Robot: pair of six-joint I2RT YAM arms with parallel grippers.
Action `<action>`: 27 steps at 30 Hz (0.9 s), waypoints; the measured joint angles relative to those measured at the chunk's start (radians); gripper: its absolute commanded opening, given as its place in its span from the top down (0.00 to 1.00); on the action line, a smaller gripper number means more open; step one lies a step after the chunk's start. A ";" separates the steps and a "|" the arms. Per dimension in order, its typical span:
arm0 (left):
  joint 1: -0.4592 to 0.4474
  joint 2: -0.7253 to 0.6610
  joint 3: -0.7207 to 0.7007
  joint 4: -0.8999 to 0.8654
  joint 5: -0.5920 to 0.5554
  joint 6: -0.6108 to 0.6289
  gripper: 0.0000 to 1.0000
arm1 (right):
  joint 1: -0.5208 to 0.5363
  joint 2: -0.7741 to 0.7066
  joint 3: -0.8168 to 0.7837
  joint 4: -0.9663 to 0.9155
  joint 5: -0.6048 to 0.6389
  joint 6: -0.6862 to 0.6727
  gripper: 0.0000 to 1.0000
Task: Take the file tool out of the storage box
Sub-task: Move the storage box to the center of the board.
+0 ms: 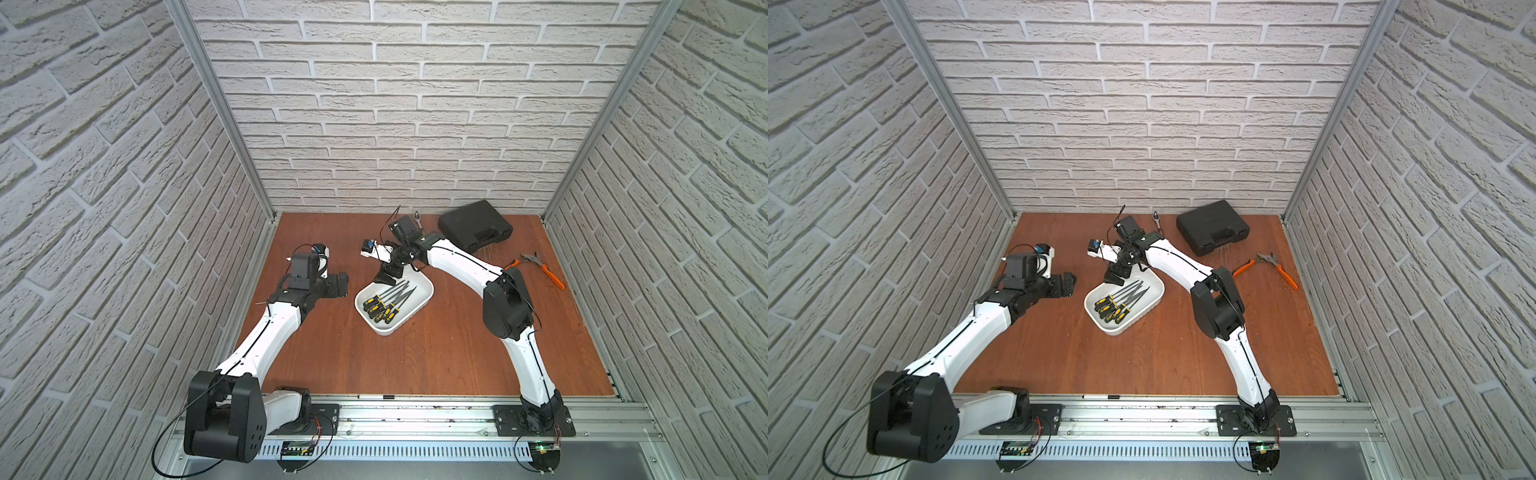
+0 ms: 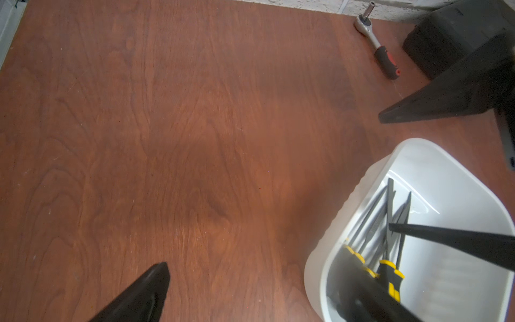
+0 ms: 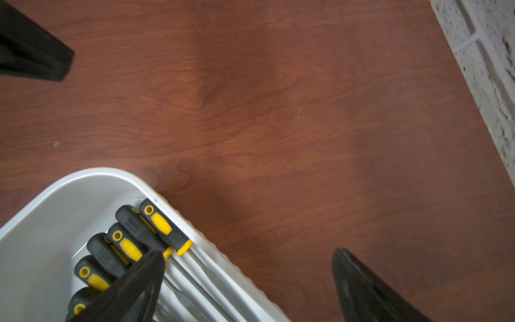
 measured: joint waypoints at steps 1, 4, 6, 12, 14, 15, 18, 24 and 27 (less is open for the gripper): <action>0.001 -0.001 -0.002 -0.001 -0.001 -0.004 0.01 | 0.003 0.002 0.005 -0.007 -0.001 -0.013 0.02; 0.005 -0.003 -0.003 -0.004 -0.007 -0.011 0.01 | 0.007 0.002 0.015 -0.041 -0.008 -0.048 0.02; 0.008 -0.009 -0.003 -0.006 -0.010 -0.014 0.01 | 0.009 0.002 0.016 -0.057 -0.016 -0.060 0.02; 0.019 -0.021 -0.014 -0.008 -0.018 -0.017 0.02 | 0.011 0.002 -0.014 -0.071 -0.033 -0.099 0.04; 0.020 -0.021 -0.016 -0.014 -0.020 -0.017 0.02 | 0.012 0.005 -0.016 -0.080 -0.033 -0.104 0.05; 0.020 -0.021 -0.017 -0.014 -0.020 -0.018 0.02 | 0.013 0.008 -0.016 -0.079 -0.034 -0.105 0.06; 0.021 -0.021 -0.020 -0.016 -0.021 -0.018 0.01 | 0.014 0.022 -0.014 -0.078 -0.042 -0.103 0.10; 0.025 -0.021 -0.023 -0.026 -0.021 -0.015 0.01 | 0.018 0.110 0.061 -0.083 -0.059 -0.096 0.33; 0.027 -0.017 -0.023 -0.030 -0.019 -0.012 0.02 | 0.018 0.124 0.064 -0.079 -0.069 -0.088 0.55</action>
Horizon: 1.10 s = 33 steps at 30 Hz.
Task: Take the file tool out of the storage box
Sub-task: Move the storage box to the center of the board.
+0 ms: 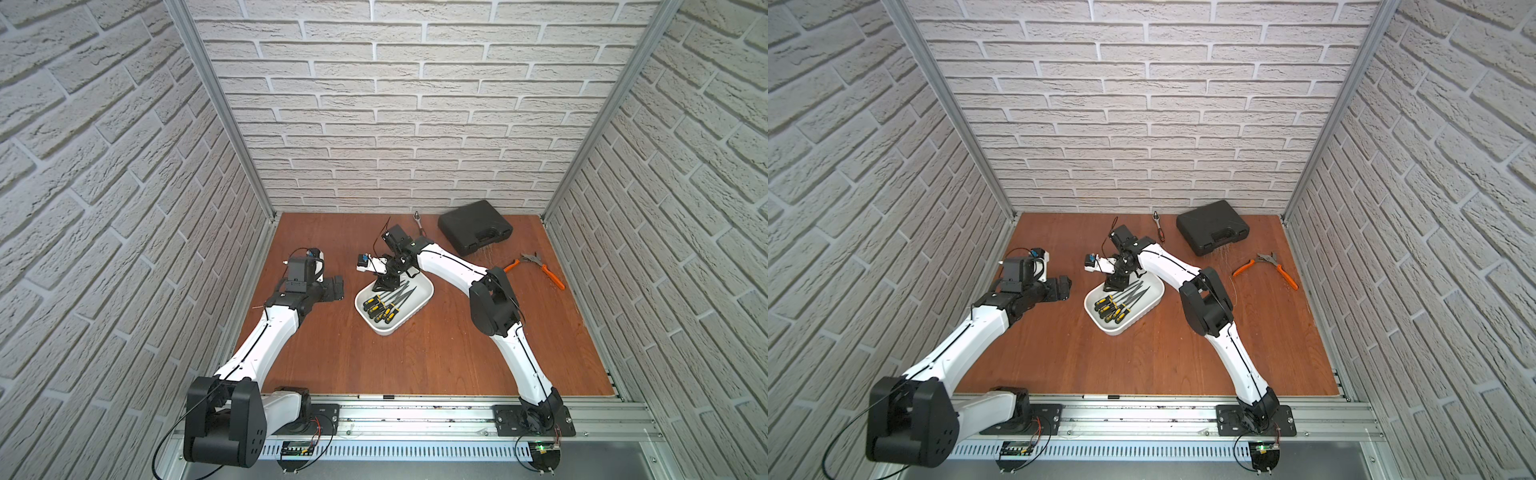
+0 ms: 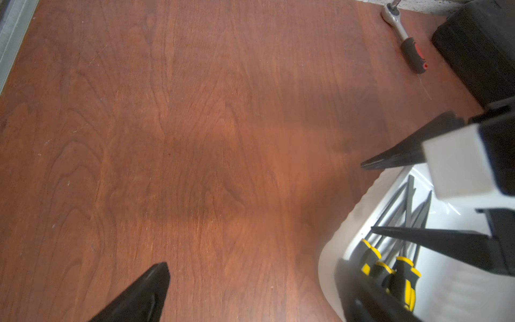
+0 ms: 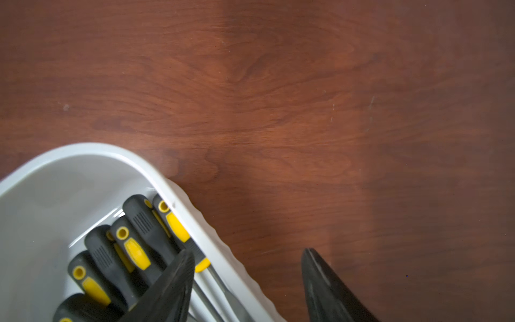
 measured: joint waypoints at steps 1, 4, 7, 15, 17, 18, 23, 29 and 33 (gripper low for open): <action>0.001 0.004 0.000 0.000 0.002 0.002 0.01 | 0.000 0.001 0.000 0.002 -0.003 -0.001 0.60; 0.003 0.023 0.000 0.000 0.009 0.002 0.01 | 0.000 0.001 0.000 0.000 -0.008 0.014 0.71; 0.004 0.037 0.000 0.000 0.019 0.002 0.01 | 0.000 0.001 0.006 -0.008 -0.010 0.028 0.87; 0.004 0.039 0.000 0.002 0.031 0.005 0.02 | 0.005 0.005 0.034 -0.017 0.042 0.209 0.98; 0.004 0.039 0.000 0.002 0.031 0.005 0.01 | 0.006 0.005 0.034 -0.011 0.081 0.310 0.98; 0.004 0.039 0.000 0.002 0.031 0.005 0.01 | 0.006 0.005 0.034 -0.006 0.100 0.364 0.98; 0.004 0.039 0.000 0.002 0.034 0.005 0.02 | 0.006 -0.018 -0.011 0.058 0.211 0.661 0.98; -0.005 0.052 0.007 0.002 0.060 0.012 0.02 | 0.015 -0.142 -0.253 0.234 0.301 1.041 0.98; -0.029 0.063 0.028 -0.002 0.061 0.023 0.01 | 0.043 -0.176 -0.327 0.309 0.393 1.226 0.98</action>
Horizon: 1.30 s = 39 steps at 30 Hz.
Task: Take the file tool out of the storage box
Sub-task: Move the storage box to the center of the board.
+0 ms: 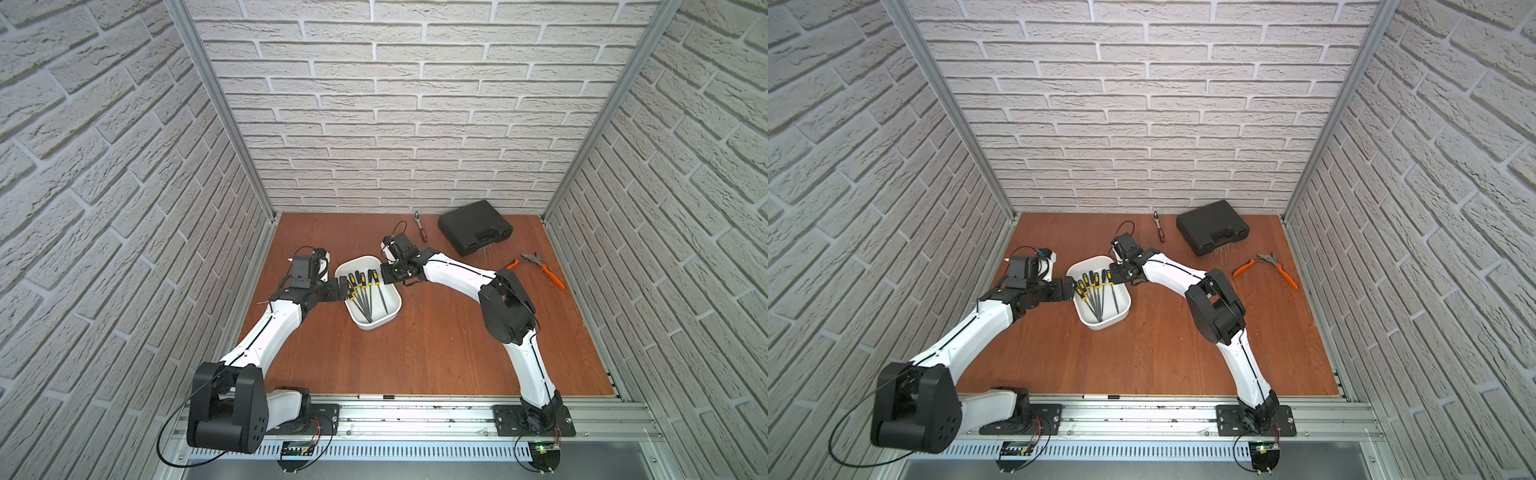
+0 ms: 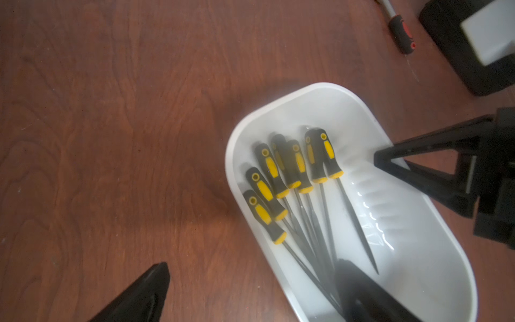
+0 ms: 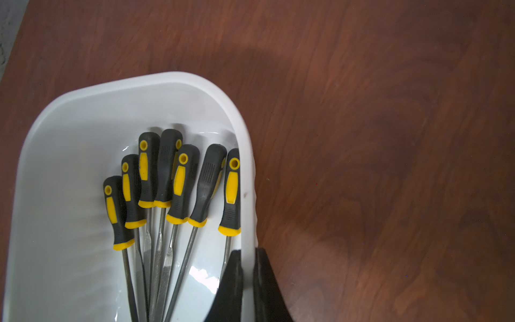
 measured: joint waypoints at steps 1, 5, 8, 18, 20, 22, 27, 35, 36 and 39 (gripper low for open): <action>-0.003 0.000 0.005 -0.001 0.000 0.002 0.02 | 0.008 -0.003 -0.008 0.013 0.019 0.035 0.98; -0.010 0.000 0.013 -0.005 -0.005 0.010 0.02 | 0.034 -0.015 -0.042 0.062 0.080 0.153 0.98; -0.010 0.000 0.014 -0.005 -0.016 0.016 0.01 | 0.045 -0.019 -0.055 0.079 0.114 0.217 0.98; -0.010 -0.001 0.014 -0.006 -0.061 0.009 0.02 | 0.060 -0.027 -0.063 0.090 0.213 0.387 0.98; -0.010 -0.005 0.014 -0.007 -0.068 0.008 0.02 | 0.060 -0.017 -0.031 0.066 0.224 0.389 0.97; -0.010 -0.011 0.014 -0.010 -0.073 0.008 0.01 | 0.060 -0.007 -0.002 0.058 0.227 0.386 0.80; -0.007 -0.039 0.013 -0.017 -0.091 0.008 0.02 | 0.061 -0.005 0.013 0.065 0.240 0.360 0.43; 0.012 -0.059 0.008 -0.012 -0.103 -0.011 0.01 | 0.068 -0.032 0.005 0.048 0.306 0.195 0.42; 0.014 -0.059 0.008 -0.012 -0.104 -0.017 0.02 | 0.069 -0.040 0.008 0.046 0.309 0.163 0.43; 0.033 -0.049 0.012 -0.014 -0.105 -0.043 0.02 | 0.080 -0.048 0.071 0.013 0.301 0.047 0.43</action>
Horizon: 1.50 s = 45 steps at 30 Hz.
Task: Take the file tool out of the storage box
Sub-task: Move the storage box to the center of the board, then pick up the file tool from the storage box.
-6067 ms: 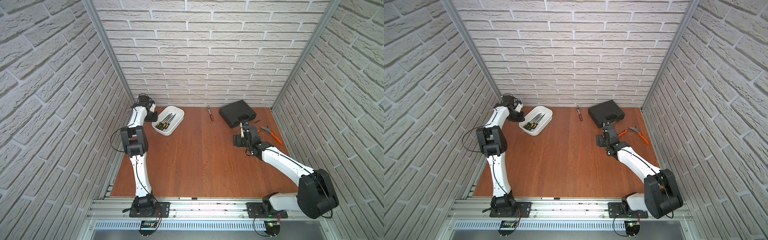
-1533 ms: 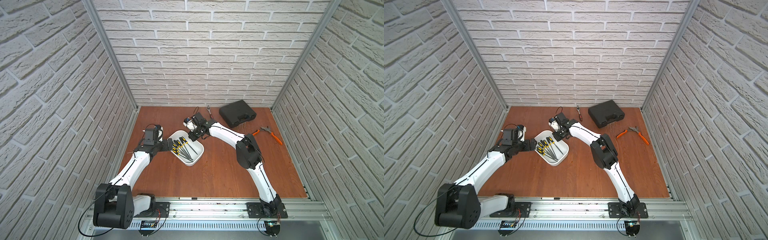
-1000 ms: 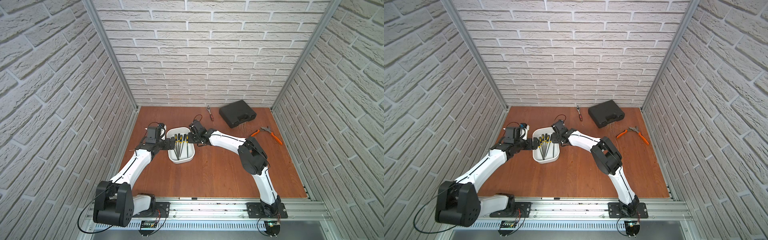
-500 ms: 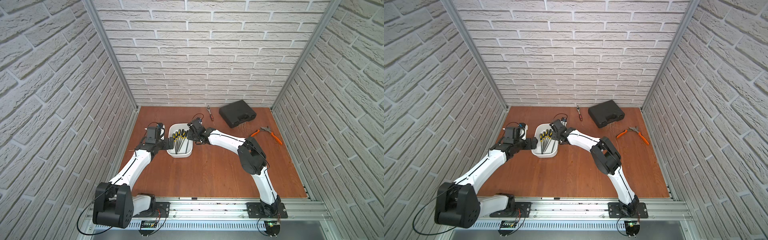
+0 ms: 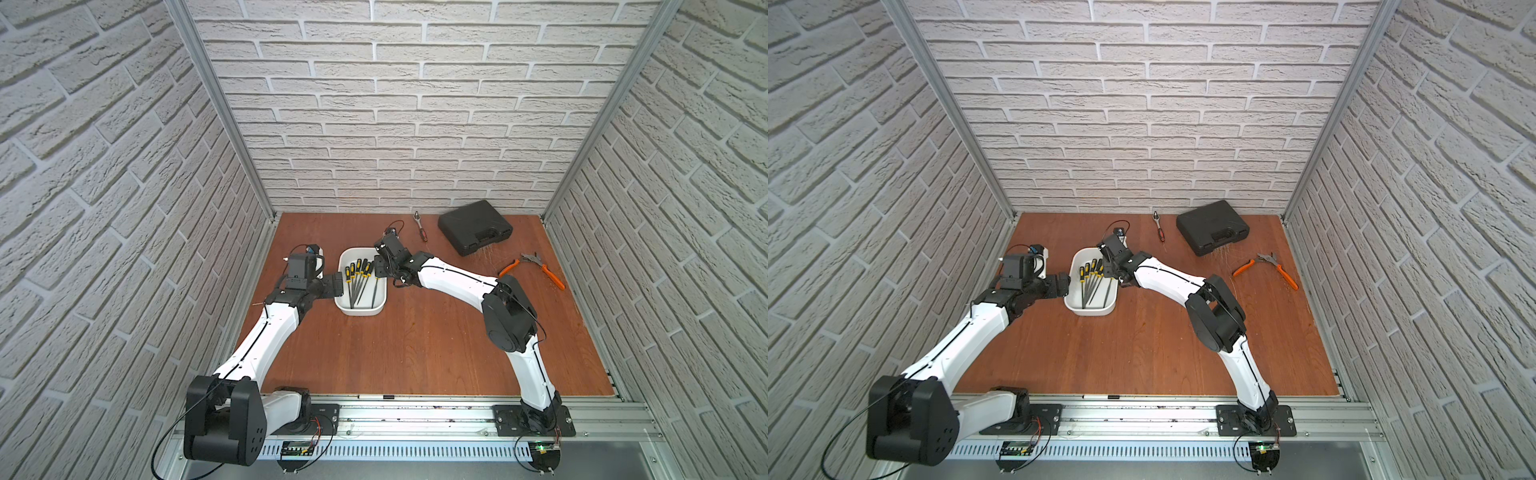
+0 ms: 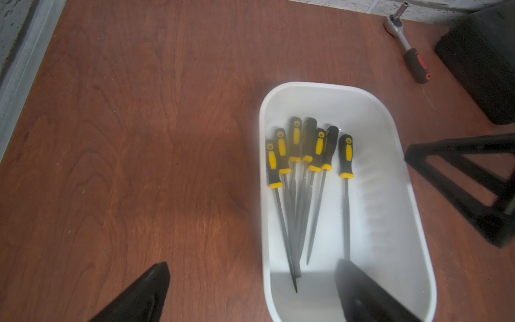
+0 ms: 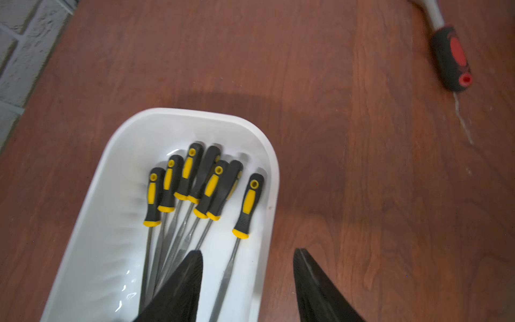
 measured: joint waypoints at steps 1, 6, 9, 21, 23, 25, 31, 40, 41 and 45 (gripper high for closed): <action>0.009 0.010 0.004 -0.002 0.002 -0.010 0.02 | 0.005 0.002 0.036 -0.014 -0.010 -0.032 0.44; 0.033 0.057 0.016 -0.006 0.014 -0.045 0.02 | 0.021 0.051 0.283 -0.085 -0.087 -0.113 0.47; 0.033 0.061 0.016 -0.006 0.024 -0.061 0.02 | 0.023 0.145 0.470 -0.143 -0.114 -0.121 0.51; 0.033 0.054 0.011 -0.006 0.060 -0.061 0.02 | 0.021 0.466 0.699 -0.391 -0.114 -0.116 0.60; 0.033 0.051 0.006 -0.006 0.063 -0.061 0.01 | 0.021 0.466 0.699 -0.407 -0.111 -0.115 0.61; 0.033 0.050 0.002 -0.006 0.064 -0.061 0.02 | 0.021 0.466 0.701 -0.407 -0.107 -0.115 0.61; 0.033 0.045 0.000 -0.011 0.066 -0.061 0.02 | 0.021 0.467 0.701 -0.413 -0.091 -0.113 0.62; 0.033 0.042 0.000 -0.020 0.067 -0.061 0.02 | 0.021 0.481 0.703 -0.443 -0.041 -0.113 0.63; 0.033 0.042 0.000 -0.021 0.067 -0.061 0.01 | 0.021 0.483 0.705 -0.445 -0.040 -0.113 0.63; 0.033 0.042 0.000 -0.021 0.067 -0.060 0.01 | 0.021 0.490 0.705 -0.448 -0.040 -0.110 0.63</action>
